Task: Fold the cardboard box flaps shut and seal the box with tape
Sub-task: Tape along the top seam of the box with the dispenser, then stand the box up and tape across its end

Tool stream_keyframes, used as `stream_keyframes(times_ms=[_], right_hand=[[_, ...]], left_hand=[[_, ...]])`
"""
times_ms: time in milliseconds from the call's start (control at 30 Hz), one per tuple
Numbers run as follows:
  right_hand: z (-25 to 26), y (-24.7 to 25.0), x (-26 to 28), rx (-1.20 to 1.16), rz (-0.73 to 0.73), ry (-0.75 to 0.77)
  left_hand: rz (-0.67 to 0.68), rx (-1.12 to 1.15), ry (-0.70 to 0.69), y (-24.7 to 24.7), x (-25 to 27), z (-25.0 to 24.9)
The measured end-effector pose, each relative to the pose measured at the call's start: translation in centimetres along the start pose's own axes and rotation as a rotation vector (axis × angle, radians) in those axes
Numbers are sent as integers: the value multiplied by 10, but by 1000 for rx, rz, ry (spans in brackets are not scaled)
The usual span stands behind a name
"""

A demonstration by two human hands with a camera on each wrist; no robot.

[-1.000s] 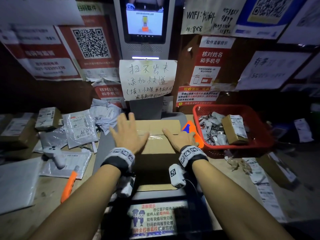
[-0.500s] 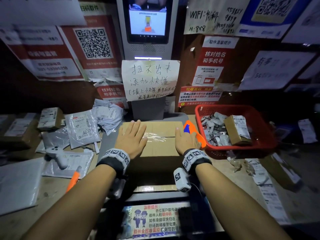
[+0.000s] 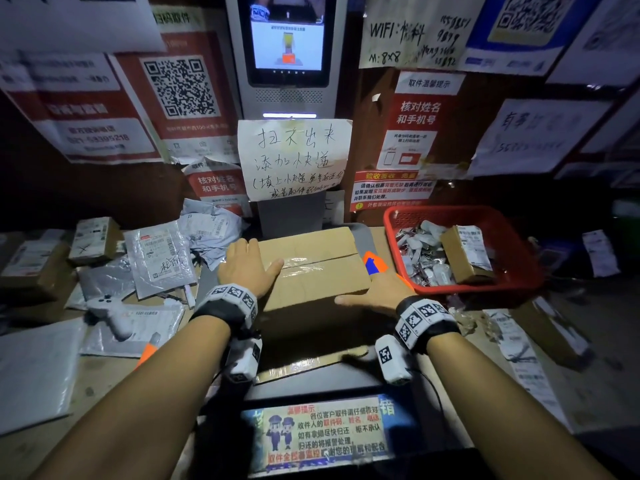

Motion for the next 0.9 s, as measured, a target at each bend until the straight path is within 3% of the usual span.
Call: stream_keyframes(times_ms=[67, 167, 267, 367, 533, 733, 900], right_hand=[[-2, 11, 4, 93, -59, -21], [-11, 18, 1, 37, -196, -87], [-7, 17, 1, 24, -263, -119], [17, 12, 3, -28, -290, -54], [58, -2, 6, -165, -293, 64], [47, -23, -5, -77, -180, 45], [41, -3, -2, -19, -178, 37]], left_hand=[[47, -15, 39, 0, -1, 7], [145, -16, 111, -7, -3, 29], [254, 111, 71, -18, -1, 44], [378, 330, 127, -31, 11, 57], [476, 314, 206, -54, 34, 56], [399, 464, 256, -60, 30, 50], [360, 614, 294, -58, 23, 30]])
Point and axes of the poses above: each hand's wrist, its own x-axis away from the middle knuckle, its own y-axis out of the back of the hand, z = x × y, the point moved 10 cm from there along -x, towards the middle knuckle, and after that the axes turned 13 degrees about y, right-handed, at the moved point
